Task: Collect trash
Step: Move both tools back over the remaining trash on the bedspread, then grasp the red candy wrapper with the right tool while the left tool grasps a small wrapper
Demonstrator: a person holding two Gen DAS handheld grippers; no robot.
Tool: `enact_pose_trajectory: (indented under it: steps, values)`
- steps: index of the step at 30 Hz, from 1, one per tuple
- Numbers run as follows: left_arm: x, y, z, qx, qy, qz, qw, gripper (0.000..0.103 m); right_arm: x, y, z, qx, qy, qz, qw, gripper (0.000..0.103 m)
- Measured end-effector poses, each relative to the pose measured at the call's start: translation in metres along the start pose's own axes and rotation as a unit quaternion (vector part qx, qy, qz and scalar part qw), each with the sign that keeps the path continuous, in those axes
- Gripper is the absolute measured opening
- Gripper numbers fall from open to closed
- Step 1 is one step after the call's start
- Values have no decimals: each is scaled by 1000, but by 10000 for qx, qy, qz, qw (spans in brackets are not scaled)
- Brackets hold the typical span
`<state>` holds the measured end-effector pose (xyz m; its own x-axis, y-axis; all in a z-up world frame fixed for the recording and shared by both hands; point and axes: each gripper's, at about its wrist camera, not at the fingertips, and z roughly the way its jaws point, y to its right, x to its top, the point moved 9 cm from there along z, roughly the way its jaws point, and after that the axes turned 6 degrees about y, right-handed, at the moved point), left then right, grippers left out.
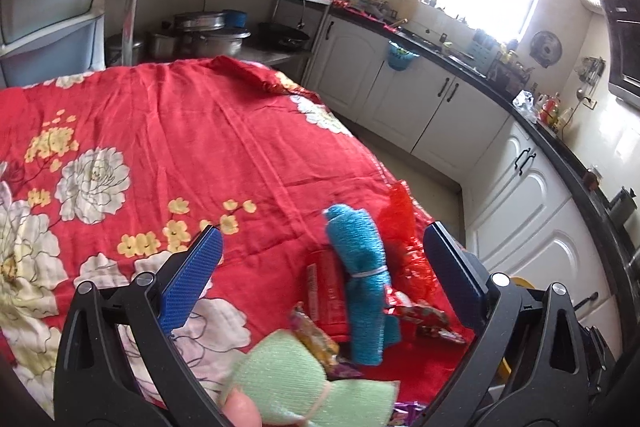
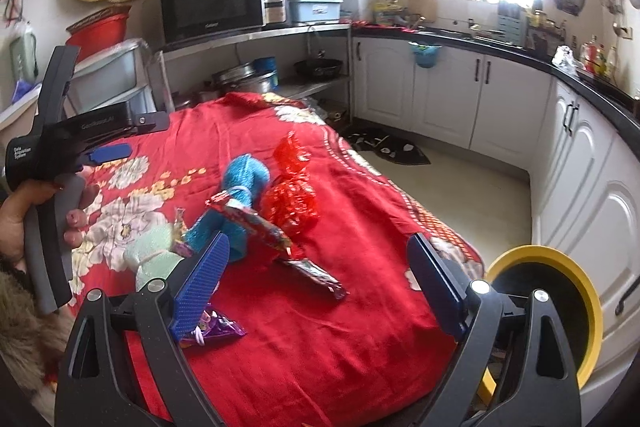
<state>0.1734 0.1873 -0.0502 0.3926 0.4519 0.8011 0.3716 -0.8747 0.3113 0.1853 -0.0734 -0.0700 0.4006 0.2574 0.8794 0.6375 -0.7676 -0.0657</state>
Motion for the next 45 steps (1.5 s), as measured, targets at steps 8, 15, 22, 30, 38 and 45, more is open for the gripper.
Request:
enact_pose_trajectory:
  steps: [8, 15, 22, 30, 38, 45]
  values:
    - [-21, -19, 22, 5, -523, -184, 9985, 92, -8, -17, 32, 193, -267, -281, 9991, 87]
    - [-50, -22, 42, -300, -1112, -469, 9922, 92, -17, -25, 59, 318, -547, -373, 9973, 84]
    - [-64, -17, 52, -347, -1377, -445, 9889, 82, -23, -24, 83, 340, -745, -452, 9956, 79]
    - [-81, -17, 62, -564, -1766, -717, 9800, 64, -28, -21, 110, 484, -1051, -389, 9925, 61]
    - [-87, -14, 62, -623, -1852, -708, 9782, 31, -29, -33, 113, 728, -1138, -365, 9902, 31]
    - [-86, -13, 58, -578, -1826, -566, 9798, 13, -30, -39, 107, 821, -1090, -317, 9901, 17]
